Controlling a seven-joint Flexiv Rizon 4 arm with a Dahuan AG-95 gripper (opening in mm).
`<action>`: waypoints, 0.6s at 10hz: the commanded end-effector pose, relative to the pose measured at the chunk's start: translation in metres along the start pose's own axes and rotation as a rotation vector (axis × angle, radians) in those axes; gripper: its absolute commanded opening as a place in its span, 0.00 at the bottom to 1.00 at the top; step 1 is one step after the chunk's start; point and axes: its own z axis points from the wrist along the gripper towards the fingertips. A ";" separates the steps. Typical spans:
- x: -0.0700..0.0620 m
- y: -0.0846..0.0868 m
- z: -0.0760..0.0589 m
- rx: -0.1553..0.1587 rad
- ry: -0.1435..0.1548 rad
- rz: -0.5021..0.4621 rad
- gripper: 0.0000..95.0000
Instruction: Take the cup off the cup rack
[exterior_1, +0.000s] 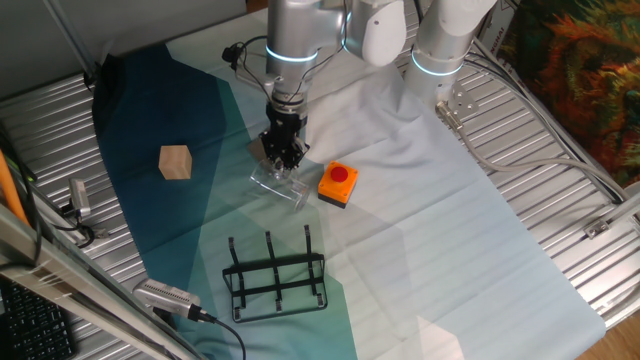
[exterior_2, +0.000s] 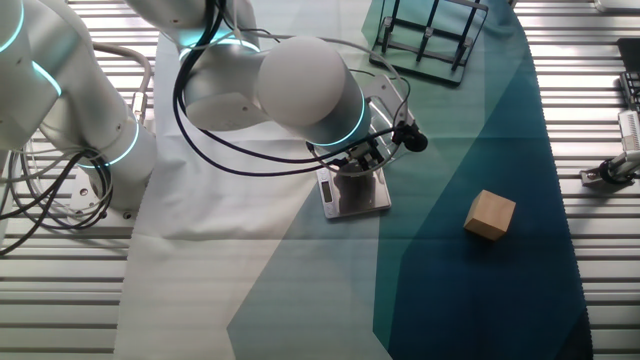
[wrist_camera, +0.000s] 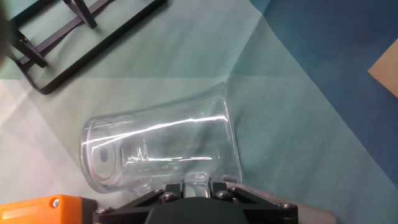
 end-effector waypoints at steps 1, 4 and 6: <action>0.000 0.000 0.000 0.001 -0.003 -0.001 0.20; 0.000 0.001 0.001 0.004 -0.007 -0.003 0.20; 0.000 0.001 0.001 0.005 -0.009 -0.003 0.20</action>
